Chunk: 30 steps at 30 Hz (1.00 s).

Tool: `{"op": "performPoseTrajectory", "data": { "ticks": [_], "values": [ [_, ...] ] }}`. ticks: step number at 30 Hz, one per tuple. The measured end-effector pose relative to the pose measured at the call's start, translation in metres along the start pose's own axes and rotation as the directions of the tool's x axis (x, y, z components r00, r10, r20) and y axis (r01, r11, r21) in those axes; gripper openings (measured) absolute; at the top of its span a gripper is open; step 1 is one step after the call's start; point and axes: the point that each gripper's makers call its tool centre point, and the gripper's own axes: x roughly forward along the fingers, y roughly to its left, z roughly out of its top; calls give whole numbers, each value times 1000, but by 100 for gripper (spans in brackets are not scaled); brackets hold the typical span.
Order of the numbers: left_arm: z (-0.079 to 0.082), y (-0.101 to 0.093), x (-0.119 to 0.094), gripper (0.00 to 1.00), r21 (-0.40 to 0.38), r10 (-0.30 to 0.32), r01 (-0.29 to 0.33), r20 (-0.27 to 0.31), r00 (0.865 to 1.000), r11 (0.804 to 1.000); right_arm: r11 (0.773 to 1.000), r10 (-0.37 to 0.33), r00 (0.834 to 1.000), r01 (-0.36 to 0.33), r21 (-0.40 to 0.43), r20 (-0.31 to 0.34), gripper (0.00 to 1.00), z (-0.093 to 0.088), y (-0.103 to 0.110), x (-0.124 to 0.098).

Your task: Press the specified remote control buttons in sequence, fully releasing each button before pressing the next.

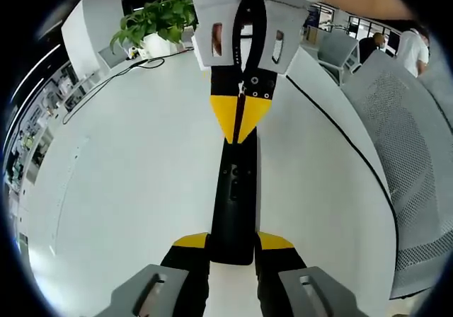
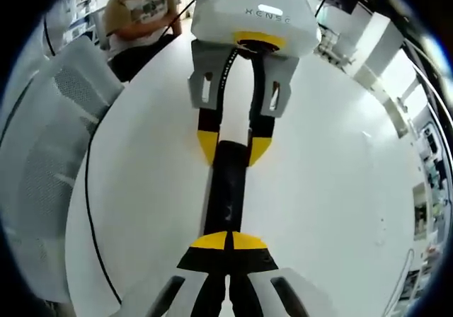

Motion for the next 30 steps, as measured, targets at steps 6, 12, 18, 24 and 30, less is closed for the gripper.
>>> {"op": "performPoseTrajectory", "data": {
  "ticks": [6, 12, 18, 24, 30],
  "values": [
    [0, 0, 0, 24, 1, 0, 0, 1, 1000, 1000, 1000, 8, 1000, -8, 0, -3, 0, -1, 0, 3],
    [-1, 0, 0, 24, 2, 0, 0, 1, 1000, 1000, 1000, 15, 1000, -15, -4, -5, 0, -1, 2, 7],
    [-1, 0, 0, 24, 6, 1, -1, 1, 1000, 1000, 1000, 17, 1000, -17, -3, -6, 0, -2, 2, 9],
    [-1, 1, 0, 24, 5, 2, -2, 3, 1000, 1000, 1000, 20, 1000, -20, -5, -10, 0, -2, 2, 11],
    [-1, 1, -1, 24, 6, 5, -5, 6, 1000, 1000, 1000, 22, 1000, -22, -7, -12, 0, -3, 3, 13]
  ]
}}
